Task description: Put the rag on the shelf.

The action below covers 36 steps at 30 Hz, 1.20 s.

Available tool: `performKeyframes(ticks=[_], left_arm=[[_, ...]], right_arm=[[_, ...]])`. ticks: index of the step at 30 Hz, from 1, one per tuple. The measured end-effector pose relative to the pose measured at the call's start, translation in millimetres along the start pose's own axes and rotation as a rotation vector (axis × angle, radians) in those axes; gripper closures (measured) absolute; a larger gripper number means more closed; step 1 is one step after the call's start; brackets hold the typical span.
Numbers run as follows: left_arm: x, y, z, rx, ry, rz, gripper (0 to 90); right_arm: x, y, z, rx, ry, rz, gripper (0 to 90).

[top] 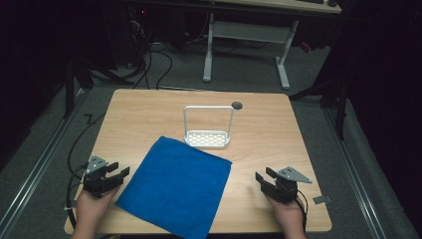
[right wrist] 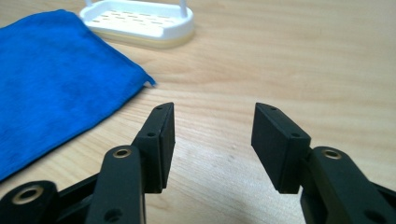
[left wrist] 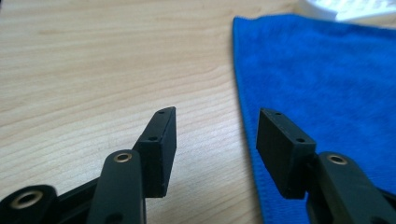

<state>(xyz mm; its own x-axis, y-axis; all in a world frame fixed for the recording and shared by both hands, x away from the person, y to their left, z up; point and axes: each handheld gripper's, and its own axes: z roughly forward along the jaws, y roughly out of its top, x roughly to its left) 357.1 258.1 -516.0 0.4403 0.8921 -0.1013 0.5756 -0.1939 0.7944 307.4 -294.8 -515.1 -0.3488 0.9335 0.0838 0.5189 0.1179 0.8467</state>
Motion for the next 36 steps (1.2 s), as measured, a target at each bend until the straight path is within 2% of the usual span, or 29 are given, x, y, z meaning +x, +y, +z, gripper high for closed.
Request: performKeyframes(ticks=[2,6,15,17,18,20,24,28,29,30,33,36], left_arm=[[1.1,0.3,3.8,0.016,0.0,0.002,48.3],[0.3,-0.7,4.6,0.023,0.0,0.011,47.9],[-0.3,-0.3,4.9,0.018,0.003,0.018,48.4],[-0.3,-0.3,4.8,0.019,-0.002,0.017,50.7],[-0.1,-0.2,4.4,0.019,-0.025,0.014,52.7],[-0.5,-0.2,4.4,0.018,-0.026,0.013,53.7],[-2.4,0.0,4.6,0.022,-0.045,0.018,55.9],[-6.5,-1.5,4.1,0.042,-0.074,0.034,61.6],[-6.5,-1.5,4.1,0.042,-0.074,0.034,62.4],[-8.1,-3.7,3.6,0.055,-0.089,0.026,62.5],[-9.9,-8.3,2.2,0.064,-0.11,0.015,63.1],[-11.8,-11.2,0.9,0.079,-0.11,0.024,63.8]], right_arm=[[-2.5,-0.9,3.1,0.006,-0.012,0.016,49.8],[-2.4,-0.8,1.7,0.001,-0.034,0.016,50.7],[-3.5,-0.5,-2.4,-0.011,-0.036,0.028,50.5],[-2.8,-0.2,-2.1,-0.011,-0.034,0.026,50.4],[-1.0,0.2,-1.0,-0.011,-0.031,0.017,50.3],[0.5,0.2,-0.6,-0.009,-0.027,0.017,50.3],[8.5,0.8,1.4,0.003,-0.009,0.003,51.7],[27.8,4.6,5.8,0.014,0.031,-0.044,55.3],[27.8,4.6,5.8,0.014,0.031,-0.044,55.3],[35.5,7.0,8.4,0.016,0.056,-0.055,56.1],[44.8,9.3,14.0,0.036,0.087,-0.068,56.8],[51.3,10.8,19.6,0.052,0.111,-0.09,57.5]])
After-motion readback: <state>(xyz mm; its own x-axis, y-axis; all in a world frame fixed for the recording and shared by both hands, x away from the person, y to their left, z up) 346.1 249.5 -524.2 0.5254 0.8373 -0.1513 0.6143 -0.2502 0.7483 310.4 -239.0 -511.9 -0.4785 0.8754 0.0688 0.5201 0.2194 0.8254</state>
